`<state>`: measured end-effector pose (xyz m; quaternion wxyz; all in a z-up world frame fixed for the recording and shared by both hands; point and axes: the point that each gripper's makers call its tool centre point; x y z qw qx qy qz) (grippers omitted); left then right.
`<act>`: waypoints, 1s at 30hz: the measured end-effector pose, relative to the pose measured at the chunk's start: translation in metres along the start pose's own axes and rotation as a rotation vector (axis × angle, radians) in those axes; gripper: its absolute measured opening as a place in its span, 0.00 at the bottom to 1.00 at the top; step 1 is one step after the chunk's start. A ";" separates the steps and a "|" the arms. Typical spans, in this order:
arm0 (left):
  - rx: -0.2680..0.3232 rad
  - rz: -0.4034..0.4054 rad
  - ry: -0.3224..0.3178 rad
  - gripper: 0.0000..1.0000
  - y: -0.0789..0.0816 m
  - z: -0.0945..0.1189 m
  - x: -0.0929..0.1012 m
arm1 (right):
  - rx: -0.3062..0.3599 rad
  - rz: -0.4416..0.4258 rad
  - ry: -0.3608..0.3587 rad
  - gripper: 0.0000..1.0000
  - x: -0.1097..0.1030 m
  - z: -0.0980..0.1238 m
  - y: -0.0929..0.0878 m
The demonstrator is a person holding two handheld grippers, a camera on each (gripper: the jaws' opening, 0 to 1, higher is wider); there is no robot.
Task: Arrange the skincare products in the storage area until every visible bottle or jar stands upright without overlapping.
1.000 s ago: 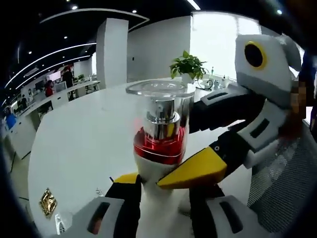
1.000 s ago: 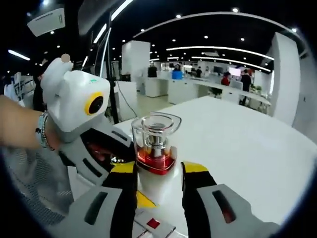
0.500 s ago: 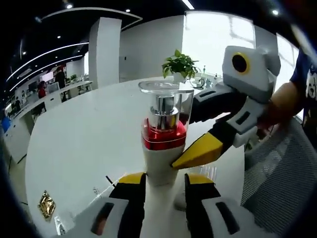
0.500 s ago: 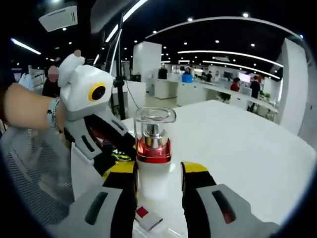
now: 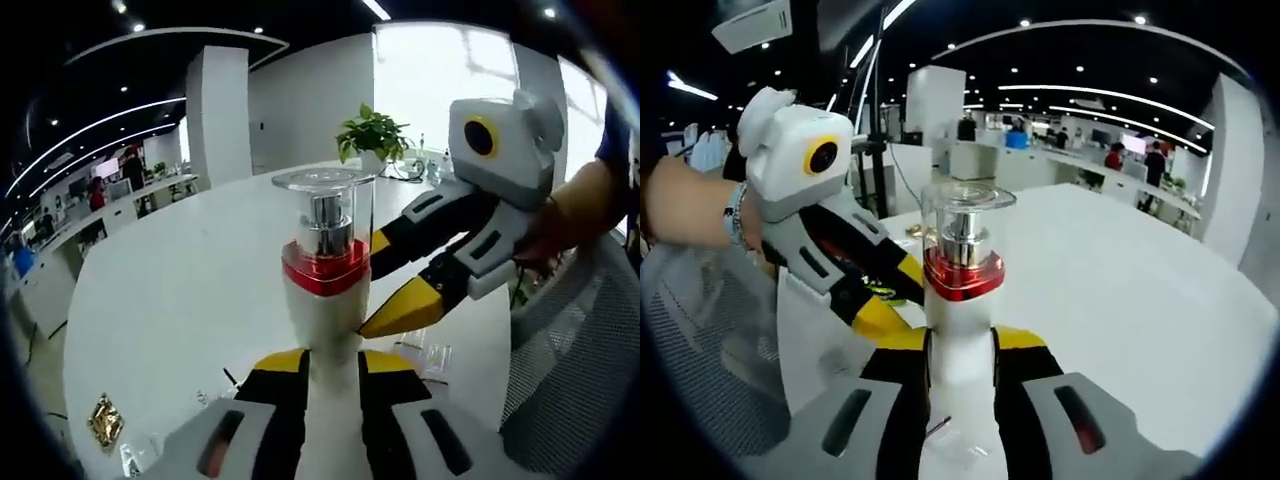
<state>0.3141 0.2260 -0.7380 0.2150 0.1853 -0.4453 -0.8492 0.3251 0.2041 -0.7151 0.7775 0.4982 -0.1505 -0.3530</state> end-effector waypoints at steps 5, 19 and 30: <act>0.022 0.030 0.029 0.17 0.006 -0.007 0.000 | -0.012 -0.049 -0.013 0.22 0.006 0.004 0.003; 0.028 0.096 0.091 0.17 0.011 -0.021 -0.002 | 0.004 -0.059 -0.054 0.22 0.022 0.007 0.003; -0.033 0.091 0.062 0.19 0.010 -0.002 -0.008 | 0.028 -0.047 -0.068 0.25 0.022 0.012 0.011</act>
Point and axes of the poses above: the point that each gripper's makers call its tool centre point, and the gripper's own axes: z roughly backward along the fingers, x roughly to its right, y roughly out of its top, and after that the axes turned 11 degrees about -z, right-handed
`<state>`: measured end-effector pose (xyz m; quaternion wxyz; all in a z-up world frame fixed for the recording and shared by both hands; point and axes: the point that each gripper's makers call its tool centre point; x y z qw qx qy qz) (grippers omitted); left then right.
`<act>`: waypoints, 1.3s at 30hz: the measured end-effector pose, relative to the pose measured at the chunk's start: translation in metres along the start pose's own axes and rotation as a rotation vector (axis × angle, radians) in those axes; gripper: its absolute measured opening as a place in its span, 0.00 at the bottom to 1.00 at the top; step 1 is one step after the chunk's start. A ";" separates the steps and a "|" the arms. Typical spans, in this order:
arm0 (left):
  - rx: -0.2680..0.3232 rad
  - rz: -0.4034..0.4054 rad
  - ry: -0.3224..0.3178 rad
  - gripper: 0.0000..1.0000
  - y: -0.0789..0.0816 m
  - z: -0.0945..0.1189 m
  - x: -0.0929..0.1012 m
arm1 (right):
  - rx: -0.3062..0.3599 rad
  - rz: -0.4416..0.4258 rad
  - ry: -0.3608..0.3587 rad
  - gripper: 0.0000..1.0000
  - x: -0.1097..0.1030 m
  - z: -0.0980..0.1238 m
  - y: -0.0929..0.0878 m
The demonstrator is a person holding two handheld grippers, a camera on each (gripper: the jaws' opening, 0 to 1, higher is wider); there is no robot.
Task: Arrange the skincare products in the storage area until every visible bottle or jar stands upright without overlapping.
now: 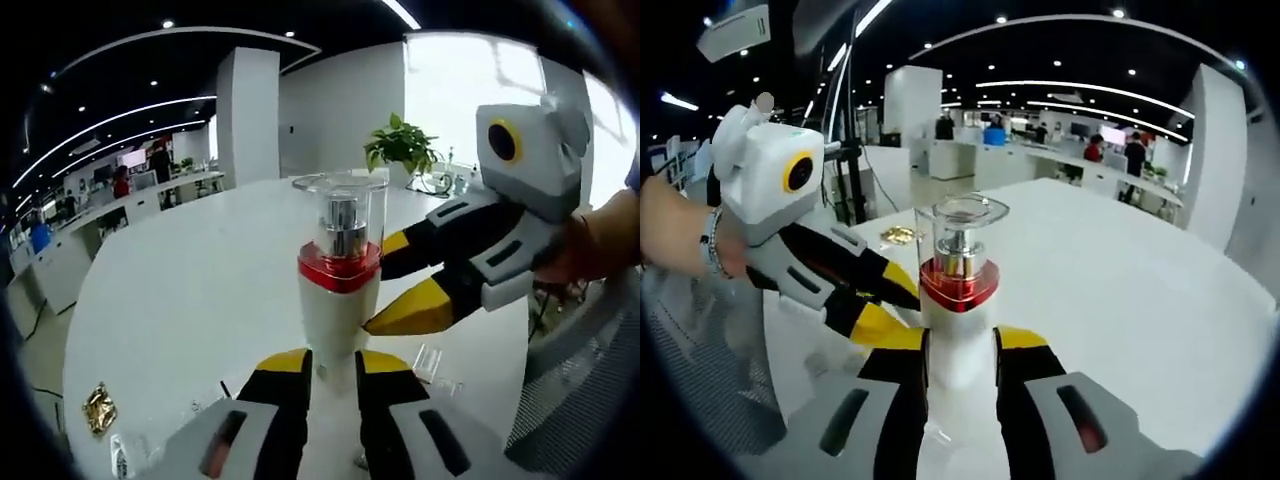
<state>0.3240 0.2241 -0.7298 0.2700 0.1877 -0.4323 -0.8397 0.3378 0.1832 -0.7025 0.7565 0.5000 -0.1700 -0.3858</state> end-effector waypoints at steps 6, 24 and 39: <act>-0.021 0.029 0.075 0.20 0.001 0.037 -0.031 | 0.037 -0.004 -0.008 0.32 -0.001 0.003 0.011; -0.234 0.307 0.363 0.26 -0.087 0.122 -0.100 | 0.171 0.045 0.049 0.41 -0.016 0.005 0.093; -0.226 0.373 0.513 0.26 -0.097 0.135 -0.124 | -0.152 0.321 0.205 0.41 -0.079 -0.063 0.122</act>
Point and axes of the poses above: the point that each gripper's makers call its tool centre point, and the gripper's own axes: z roughly backward along the fingers, x roughly to its right, y roughly out of its top, and after that the axes turned 11 degrees about -z, right-handed
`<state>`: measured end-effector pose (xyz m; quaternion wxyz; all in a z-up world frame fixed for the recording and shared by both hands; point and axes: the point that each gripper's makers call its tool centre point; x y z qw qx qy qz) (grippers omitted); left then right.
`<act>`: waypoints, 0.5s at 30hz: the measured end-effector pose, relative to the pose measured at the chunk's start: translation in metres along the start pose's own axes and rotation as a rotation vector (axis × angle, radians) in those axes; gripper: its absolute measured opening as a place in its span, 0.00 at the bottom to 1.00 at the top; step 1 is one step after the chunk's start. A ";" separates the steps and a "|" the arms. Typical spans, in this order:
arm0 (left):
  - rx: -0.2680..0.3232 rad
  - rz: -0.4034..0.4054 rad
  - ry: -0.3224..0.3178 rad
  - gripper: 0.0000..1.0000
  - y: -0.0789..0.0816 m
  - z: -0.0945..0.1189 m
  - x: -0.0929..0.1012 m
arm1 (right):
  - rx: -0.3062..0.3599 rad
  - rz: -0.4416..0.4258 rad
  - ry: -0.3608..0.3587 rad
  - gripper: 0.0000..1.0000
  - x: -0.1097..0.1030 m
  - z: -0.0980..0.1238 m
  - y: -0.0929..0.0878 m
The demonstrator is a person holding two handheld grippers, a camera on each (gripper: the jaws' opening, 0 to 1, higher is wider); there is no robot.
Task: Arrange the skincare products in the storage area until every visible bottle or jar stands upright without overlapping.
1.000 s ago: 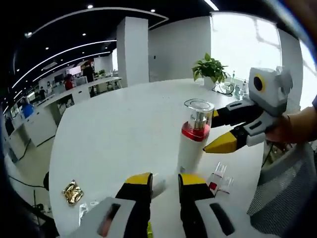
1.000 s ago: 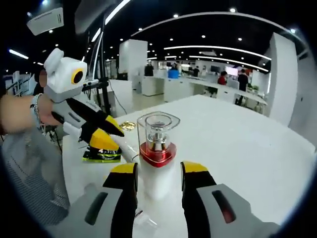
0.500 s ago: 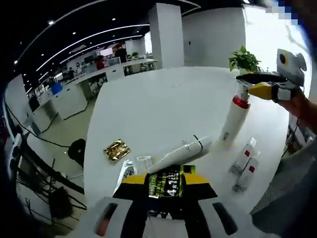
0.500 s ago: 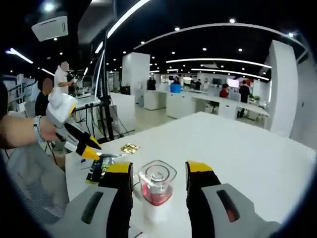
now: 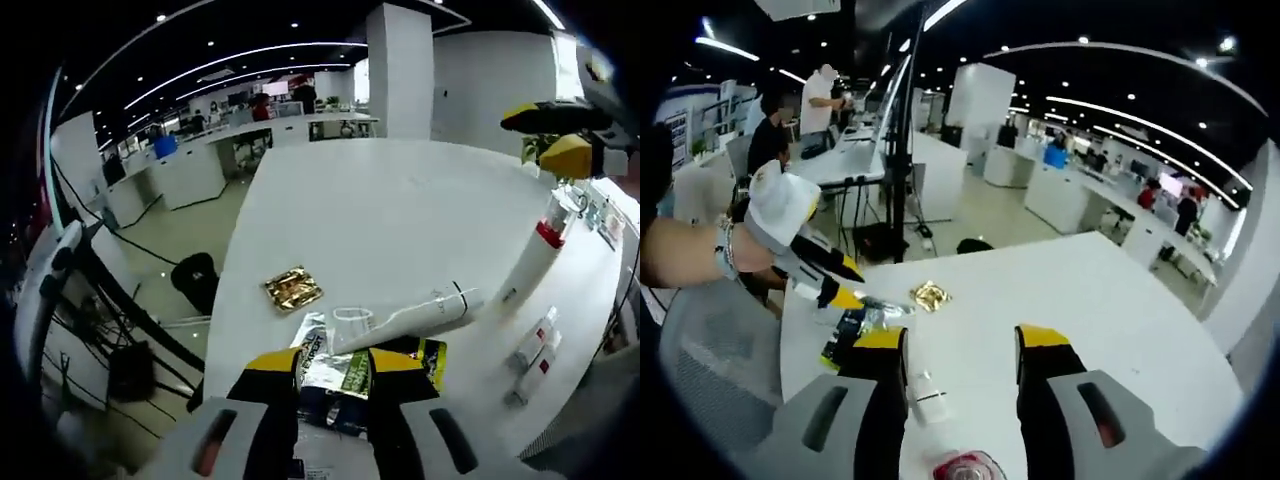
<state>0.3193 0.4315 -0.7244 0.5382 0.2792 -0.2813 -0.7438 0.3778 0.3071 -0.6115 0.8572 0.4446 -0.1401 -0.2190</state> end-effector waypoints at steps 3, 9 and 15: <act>0.012 0.029 0.002 0.26 0.002 0.002 -0.002 | -0.113 0.054 0.014 0.41 -0.009 -0.021 -0.008; 0.008 0.088 0.009 0.26 0.000 0.000 -0.011 | -0.301 0.133 0.082 0.41 -0.033 -0.063 -0.034; -0.019 0.069 0.025 0.26 -0.004 -0.002 -0.015 | -0.428 0.182 0.087 0.39 -0.036 -0.085 -0.061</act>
Point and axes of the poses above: the point that each gripper's makers call its tool centre point, and the gripper's own axes: z roughly backward along the fingers, x roughly to its right, y roughly out of its top, and after that the axes turned 11 degrees about -z, right-handed
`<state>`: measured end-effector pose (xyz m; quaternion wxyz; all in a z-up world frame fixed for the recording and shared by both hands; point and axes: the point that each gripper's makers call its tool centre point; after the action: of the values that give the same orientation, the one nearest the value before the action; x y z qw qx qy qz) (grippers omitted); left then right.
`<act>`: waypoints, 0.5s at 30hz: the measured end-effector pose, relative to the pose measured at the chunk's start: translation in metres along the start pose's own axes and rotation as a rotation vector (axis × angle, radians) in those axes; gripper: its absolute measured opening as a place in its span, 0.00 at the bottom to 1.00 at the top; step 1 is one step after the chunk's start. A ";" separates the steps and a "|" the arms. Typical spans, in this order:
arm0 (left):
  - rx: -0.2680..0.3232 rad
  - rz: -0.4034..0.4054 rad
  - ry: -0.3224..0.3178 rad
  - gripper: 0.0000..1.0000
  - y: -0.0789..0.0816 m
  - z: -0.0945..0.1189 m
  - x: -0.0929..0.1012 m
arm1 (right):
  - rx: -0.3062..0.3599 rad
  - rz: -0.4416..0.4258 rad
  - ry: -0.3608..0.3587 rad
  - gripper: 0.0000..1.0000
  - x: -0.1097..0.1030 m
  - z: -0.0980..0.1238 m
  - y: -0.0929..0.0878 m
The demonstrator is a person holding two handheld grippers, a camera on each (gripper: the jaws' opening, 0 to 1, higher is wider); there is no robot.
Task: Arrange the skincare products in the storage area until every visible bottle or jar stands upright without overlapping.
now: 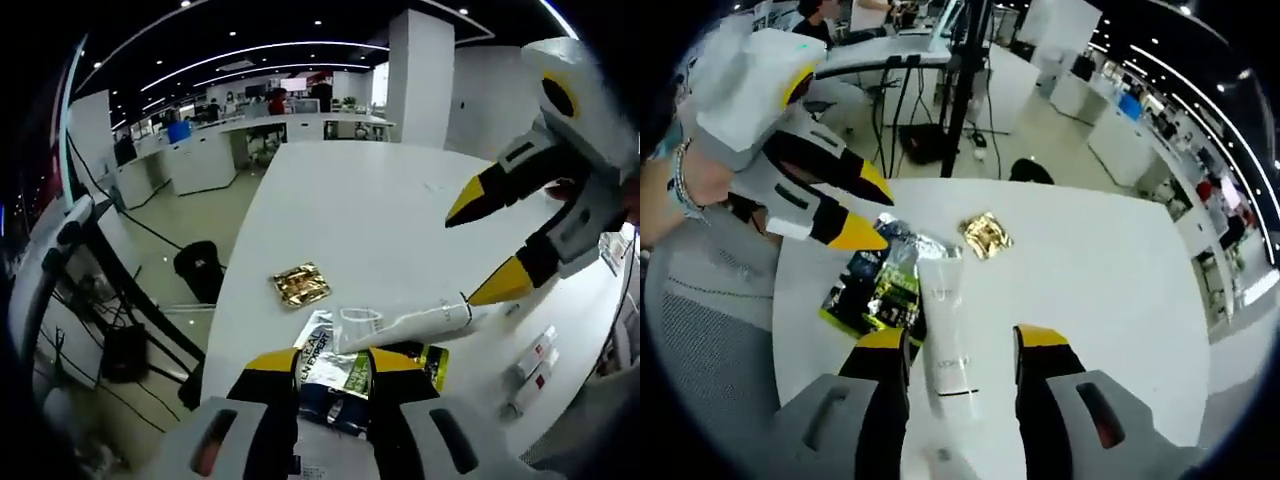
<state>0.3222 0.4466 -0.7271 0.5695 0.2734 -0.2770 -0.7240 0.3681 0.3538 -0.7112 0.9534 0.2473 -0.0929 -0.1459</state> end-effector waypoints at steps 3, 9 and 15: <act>-0.006 0.004 -0.008 0.26 -0.001 -0.002 0.000 | -0.058 -0.080 0.040 0.38 -0.005 -0.015 -0.010; -0.029 -0.033 -0.003 0.26 -0.004 -0.005 0.001 | -0.171 -0.046 0.012 0.36 0.001 -0.038 -0.033; -0.027 -0.015 -0.019 0.26 -0.005 -0.003 0.002 | -0.255 -0.050 0.013 0.36 0.000 -0.058 -0.053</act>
<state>0.3204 0.4451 -0.7327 0.5649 0.2607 -0.2705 -0.7347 0.3700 0.3358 -0.7876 0.9738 0.1272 -0.0612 -0.1785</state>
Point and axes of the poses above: the point that each gripper's makers call its tool centre point, and the gripper's own axes: z roughly backward along the fingers, x roughly to its right, y roughly out of its top, and after that the axes turned 11 degrees about -z, right-handed
